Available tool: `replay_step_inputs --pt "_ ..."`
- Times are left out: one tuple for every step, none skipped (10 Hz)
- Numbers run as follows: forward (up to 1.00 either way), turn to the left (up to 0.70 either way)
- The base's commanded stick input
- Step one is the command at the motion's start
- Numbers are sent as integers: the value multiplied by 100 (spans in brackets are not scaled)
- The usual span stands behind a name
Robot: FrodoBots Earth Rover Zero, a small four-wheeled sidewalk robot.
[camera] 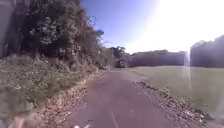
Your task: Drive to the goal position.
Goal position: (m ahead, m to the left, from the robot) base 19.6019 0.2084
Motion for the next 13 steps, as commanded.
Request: replay_step_inputs --pt "100 -40" --pt "100 -40" --pt "100 -40" --pt "100 -40" --pt "100 -40" --pt "100 -32" --pt "100 -23" --pt "100 0" --pt "100 0" --pt "100 0" --pt "100 0" --pt "100 0" --pt "100 0"
